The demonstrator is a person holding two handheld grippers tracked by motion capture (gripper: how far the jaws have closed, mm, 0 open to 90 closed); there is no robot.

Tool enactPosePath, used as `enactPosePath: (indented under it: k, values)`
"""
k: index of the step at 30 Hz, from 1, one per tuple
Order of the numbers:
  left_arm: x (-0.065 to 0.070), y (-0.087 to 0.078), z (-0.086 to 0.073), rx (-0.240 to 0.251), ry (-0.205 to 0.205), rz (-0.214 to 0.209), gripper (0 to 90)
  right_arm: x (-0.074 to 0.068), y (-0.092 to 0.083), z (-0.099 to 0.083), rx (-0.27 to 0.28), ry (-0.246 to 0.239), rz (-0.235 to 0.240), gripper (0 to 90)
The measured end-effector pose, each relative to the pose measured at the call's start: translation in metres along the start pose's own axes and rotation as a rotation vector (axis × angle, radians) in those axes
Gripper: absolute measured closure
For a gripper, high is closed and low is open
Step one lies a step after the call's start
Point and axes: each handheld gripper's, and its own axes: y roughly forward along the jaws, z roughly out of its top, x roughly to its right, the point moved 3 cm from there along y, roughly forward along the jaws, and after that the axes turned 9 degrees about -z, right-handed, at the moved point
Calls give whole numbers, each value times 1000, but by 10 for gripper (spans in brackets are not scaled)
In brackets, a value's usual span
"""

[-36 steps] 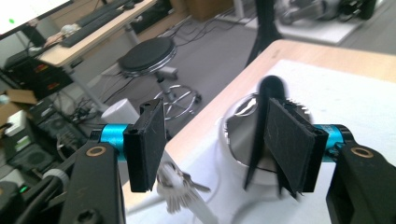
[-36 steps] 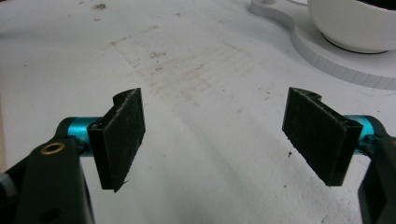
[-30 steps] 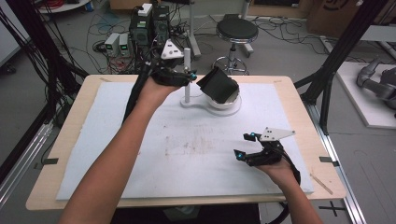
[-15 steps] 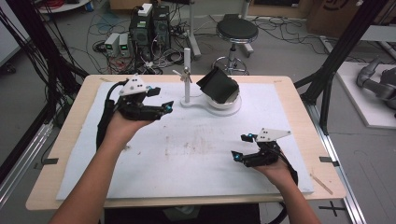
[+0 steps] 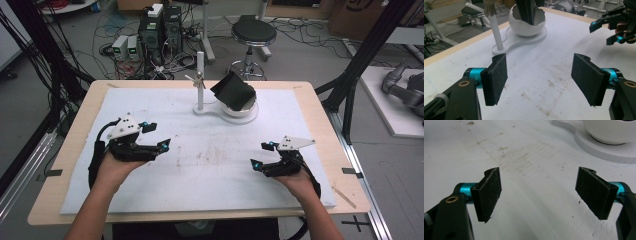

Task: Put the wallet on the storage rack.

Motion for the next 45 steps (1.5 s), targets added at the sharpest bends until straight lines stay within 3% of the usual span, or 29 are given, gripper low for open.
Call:
enactPosePath:
  k: [8, 12, 20, 24, 35, 45]
  values:
    - [2, 3, -31, -23, -20, -22, 236, 3, -2, -4, -2, 9, -7, 214]
    - [0, 7, -43, -81, -11, -2, 223, 5, -5, -6, -1, 16, -15, 214]
    - [-10, 10, -66, -122, -25, 9, 204, 10, -7, -10, -10, 24, -35, 214]
    - [-12, 12, -66, -126, -27, 32, 200, 10, -8, -12, -14, 21, -35, 214]
    - [-11, 11, -67, -101, -20, 25, 191, 10, -12, -12, -6, 26, -40, 214]
    - [-15, 10, -70, -93, -42, 25, 191, 13, -8, -12, -10, 28, -46, 214]
